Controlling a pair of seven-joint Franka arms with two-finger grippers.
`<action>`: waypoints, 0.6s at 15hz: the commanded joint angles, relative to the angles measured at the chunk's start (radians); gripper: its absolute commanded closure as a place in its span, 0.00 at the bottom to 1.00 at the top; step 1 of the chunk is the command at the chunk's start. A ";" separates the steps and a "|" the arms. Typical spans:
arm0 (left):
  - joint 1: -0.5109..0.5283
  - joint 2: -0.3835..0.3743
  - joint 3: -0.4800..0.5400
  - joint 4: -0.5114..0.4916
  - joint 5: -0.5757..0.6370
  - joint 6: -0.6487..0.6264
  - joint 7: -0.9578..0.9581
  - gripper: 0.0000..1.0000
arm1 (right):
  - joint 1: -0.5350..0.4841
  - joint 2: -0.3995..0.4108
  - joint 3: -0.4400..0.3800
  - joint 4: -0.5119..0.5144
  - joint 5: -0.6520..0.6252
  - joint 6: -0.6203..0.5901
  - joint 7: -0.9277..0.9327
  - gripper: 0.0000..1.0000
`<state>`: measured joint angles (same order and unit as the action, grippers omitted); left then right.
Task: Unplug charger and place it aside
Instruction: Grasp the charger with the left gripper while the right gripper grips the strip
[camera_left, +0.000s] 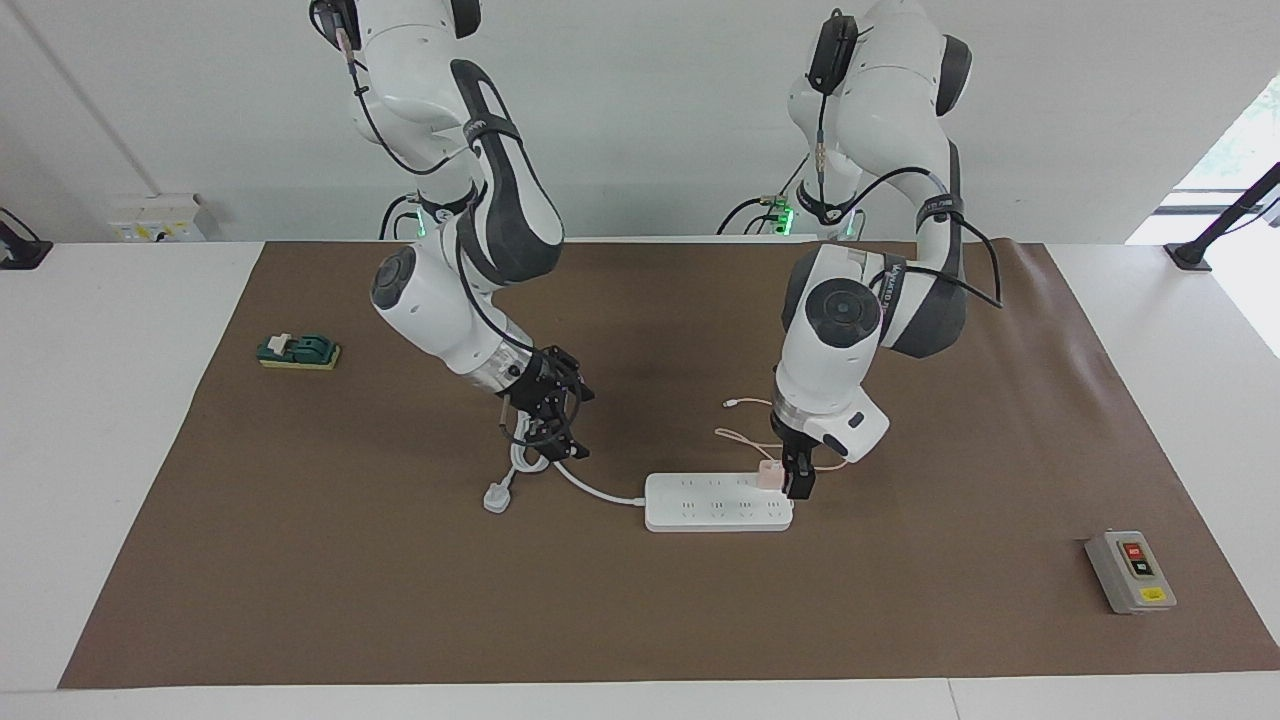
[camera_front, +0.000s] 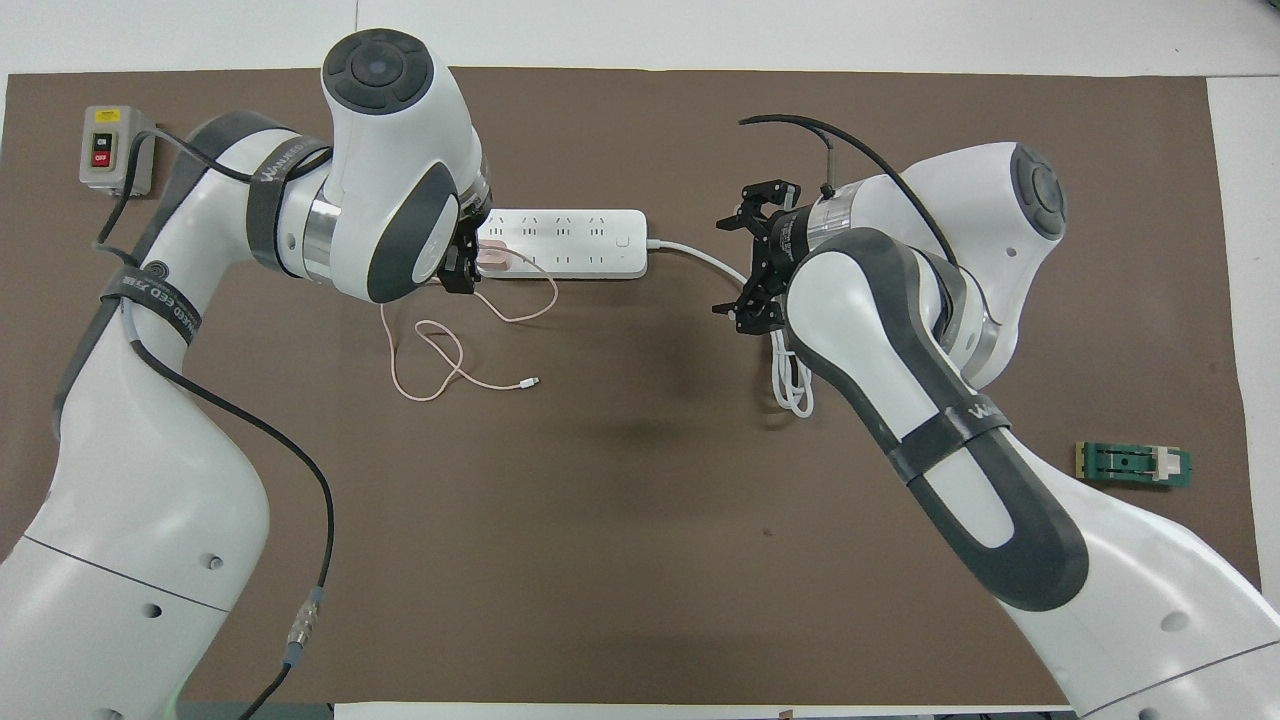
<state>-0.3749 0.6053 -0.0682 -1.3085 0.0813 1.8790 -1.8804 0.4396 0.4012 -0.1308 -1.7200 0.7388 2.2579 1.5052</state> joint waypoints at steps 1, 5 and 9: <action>-0.016 0.025 0.014 0.031 0.023 0.008 -0.017 0.00 | 0.010 0.074 -0.001 0.124 0.014 -0.008 0.003 0.00; -0.024 0.021 0.016 -0.007 0.032 0.074 -0.020 0.00 | 0.036 0.134 -0.001 0.157 0.013 0.009 -0.005 0.00; -0.024 -0.019 0.018 -0.096 0.064 0.149 -0.066 0.00 | 0.053 0.172 0.000 0.180 0.017 0.026 -0.023 0.00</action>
<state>-0.3844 0.6190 -0.0674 -1.3425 0.1166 1.9830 -1.9131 0.4830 0.5331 -0.1301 -1.5847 0.7390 2.2677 1.5024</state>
